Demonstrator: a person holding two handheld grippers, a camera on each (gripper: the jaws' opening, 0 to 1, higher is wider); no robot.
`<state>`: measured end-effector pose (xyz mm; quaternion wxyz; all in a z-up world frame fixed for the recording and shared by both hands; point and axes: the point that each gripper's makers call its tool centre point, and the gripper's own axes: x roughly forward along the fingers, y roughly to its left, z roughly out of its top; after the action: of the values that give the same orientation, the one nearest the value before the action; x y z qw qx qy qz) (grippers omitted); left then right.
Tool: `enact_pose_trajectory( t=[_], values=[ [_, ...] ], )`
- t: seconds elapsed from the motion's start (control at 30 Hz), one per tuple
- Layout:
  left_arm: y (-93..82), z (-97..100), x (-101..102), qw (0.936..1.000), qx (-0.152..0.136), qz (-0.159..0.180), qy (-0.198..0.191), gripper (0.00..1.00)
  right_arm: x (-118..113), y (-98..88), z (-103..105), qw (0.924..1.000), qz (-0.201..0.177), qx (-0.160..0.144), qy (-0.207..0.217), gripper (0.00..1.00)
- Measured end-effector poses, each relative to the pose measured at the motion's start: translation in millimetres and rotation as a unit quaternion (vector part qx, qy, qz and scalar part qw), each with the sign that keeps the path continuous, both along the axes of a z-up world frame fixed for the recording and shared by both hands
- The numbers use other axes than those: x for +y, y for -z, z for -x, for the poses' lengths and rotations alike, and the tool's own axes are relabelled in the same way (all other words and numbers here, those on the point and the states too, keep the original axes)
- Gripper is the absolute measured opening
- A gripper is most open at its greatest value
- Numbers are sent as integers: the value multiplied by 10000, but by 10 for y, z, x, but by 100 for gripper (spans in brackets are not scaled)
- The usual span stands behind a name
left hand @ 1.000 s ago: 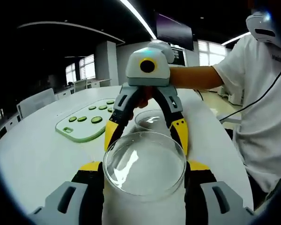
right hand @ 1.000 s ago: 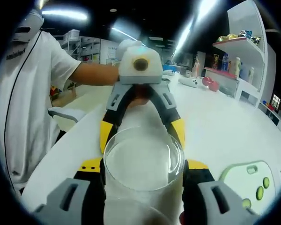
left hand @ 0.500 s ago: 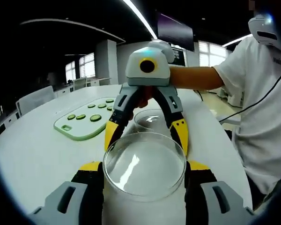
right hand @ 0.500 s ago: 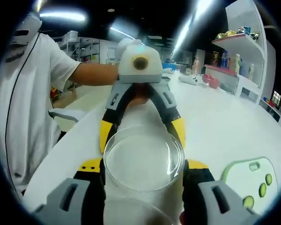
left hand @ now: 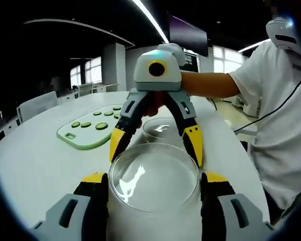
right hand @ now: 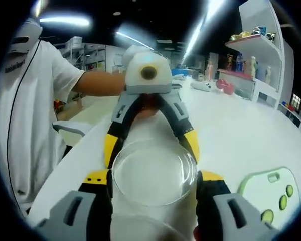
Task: Open the petri dish lid, add cucumber slices into the petri dish, and close the lid
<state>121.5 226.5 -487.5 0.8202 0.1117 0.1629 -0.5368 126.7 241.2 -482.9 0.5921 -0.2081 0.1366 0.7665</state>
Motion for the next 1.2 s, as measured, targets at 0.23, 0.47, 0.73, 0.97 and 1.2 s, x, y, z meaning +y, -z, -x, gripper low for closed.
enact_pose_trajectory(
  t=[0.23, 0.47, 0.73, 0.97, 1.2],
  values=[
    [-237, -79, 91, 9981, -275, 355, -420, 77, -23, -238, -104, 9983, -443, 60, 372, 69],
    [-455, -157, 164, 9938, -560, 519, -812, 77, -76, -464, -191, 9938, -787, -127, 781, 69],
    [-677, -321, 283, 9825, -980, 544, -1487, 77, -226, -771, -375, 9789, -1325, -455, 1490, 69],
    [-832, -357, 299, 9716, -1389, 608, -1818, 77, -512, -977, -561, 9552, -1647, -822, 2320, 68],
    [-902, -339, 279, 9628, -1584, 639, -2095, 77, -825, -1168, -586, 9352, -2027, -831, 2782, 68]
  ],
)
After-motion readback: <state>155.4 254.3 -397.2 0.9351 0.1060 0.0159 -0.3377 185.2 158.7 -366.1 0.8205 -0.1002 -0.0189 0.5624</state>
